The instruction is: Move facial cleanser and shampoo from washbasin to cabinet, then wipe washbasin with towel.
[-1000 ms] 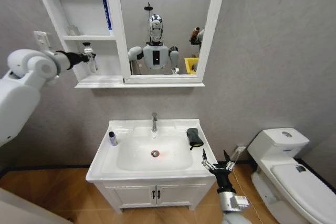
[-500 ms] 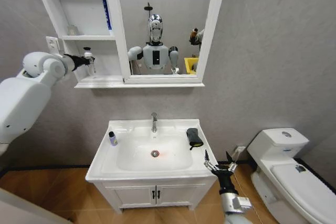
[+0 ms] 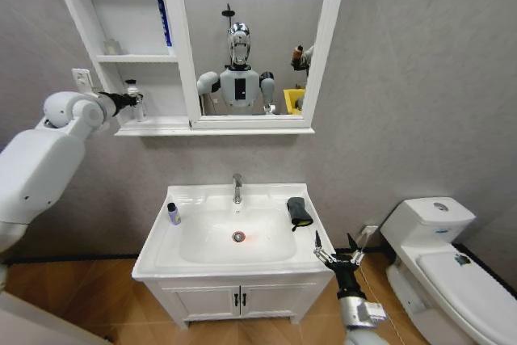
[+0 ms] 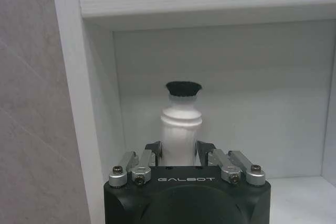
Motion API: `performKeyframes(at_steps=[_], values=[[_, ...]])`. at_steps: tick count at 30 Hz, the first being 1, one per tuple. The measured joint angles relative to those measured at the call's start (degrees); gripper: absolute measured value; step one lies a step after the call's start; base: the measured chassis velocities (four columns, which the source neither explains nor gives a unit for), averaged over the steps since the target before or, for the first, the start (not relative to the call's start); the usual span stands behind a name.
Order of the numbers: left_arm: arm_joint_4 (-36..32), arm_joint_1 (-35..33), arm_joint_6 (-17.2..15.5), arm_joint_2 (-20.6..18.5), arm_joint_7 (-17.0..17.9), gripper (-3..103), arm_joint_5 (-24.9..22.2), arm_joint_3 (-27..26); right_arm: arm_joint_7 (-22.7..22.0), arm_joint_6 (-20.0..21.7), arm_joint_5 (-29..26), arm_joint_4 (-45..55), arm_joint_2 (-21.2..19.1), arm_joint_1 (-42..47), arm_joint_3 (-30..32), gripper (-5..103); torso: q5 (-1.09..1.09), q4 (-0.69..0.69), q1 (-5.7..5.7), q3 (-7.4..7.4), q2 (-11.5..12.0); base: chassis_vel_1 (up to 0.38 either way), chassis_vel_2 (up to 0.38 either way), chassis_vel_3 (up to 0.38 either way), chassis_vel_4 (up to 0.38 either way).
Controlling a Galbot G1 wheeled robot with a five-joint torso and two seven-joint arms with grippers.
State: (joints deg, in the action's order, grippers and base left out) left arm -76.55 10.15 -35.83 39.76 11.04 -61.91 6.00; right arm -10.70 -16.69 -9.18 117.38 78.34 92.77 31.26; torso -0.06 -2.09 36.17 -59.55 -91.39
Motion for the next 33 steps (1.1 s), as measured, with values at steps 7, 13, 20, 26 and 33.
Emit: performKeyframes(at_steps=[7,13,20,26,33], values=[[-5.9,-4.2,0.0,-2.8,-0.3,64,1.4,-2.9,0.0,0.0,0.1,0.1,0.2,0.0,-0.3,100,0.04,0.0,0.0,0.0,0.0,0.0,0.0,0.0,0.0],[-16.3,-15.8,0.0,-8.3,1.0,85,1.1,-9.6,0.0,0.2,0.7,0.4,0.3,-0.3,-1.2,100,0.05,0.0,0.0,0.01,0.0,0.0,0.0,0.0,0.0],[-27.5,-25.1,4.3,-13.6,1.2,99,-2.3,-14.2,0.0,0.4,1.2,0.6,0.4,-0.4,-1.8,100,0.06,-0.01,-0.01,0.01,0.0,0.0,0.0,0.0,0.0],[-34.3,-37.5,8.6,-14.5,1.6,100,-1.2,-19.9,0.0,0.0,1.4,1.2,0.9,0.6,-1.4,100,0.08,0.01,-0.01,0.01,0.0,0.0,0.0,0.0,0.0],[-33.2,-57.9,21.2,-5.6,1.3,100,12.6,-25.9,-0.1,-1.2,0.8,0.3,1.0,1.6,-0.3,100,0.04,0.01,-0.01,0.01,0.0,0.0,0.0,0.0,0.0]])
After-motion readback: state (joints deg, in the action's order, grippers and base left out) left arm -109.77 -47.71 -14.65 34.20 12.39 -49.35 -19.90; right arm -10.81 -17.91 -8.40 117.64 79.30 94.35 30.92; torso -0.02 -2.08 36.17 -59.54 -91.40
